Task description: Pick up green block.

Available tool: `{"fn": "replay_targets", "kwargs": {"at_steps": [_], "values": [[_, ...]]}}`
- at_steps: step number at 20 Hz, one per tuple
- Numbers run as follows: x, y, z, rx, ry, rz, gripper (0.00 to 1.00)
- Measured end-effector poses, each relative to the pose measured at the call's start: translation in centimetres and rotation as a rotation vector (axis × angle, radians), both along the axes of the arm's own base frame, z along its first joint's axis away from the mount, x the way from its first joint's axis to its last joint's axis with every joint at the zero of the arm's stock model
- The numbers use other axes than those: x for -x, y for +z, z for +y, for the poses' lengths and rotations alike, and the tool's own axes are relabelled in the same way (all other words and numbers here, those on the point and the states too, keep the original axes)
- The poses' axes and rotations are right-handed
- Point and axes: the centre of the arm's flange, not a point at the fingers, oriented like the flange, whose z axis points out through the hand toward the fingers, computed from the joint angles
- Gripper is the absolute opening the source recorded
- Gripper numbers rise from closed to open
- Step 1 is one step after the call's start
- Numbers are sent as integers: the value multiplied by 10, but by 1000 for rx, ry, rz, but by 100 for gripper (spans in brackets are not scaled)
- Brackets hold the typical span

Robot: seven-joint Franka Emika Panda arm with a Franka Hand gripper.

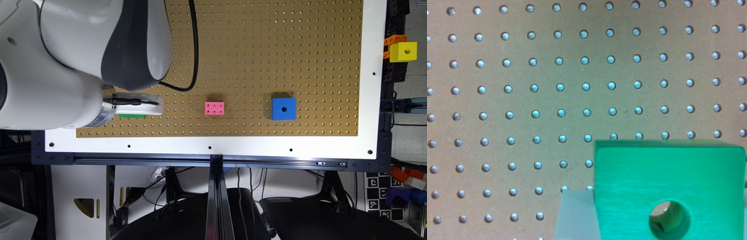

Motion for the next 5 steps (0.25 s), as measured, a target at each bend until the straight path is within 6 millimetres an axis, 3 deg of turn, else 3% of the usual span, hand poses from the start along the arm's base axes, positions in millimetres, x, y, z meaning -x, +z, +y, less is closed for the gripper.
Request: {"fn": "replay_targets", "kwargs": {"at_steps": [5], "values": [[2, 13, 1, 3, 0, -4, 0]]}}
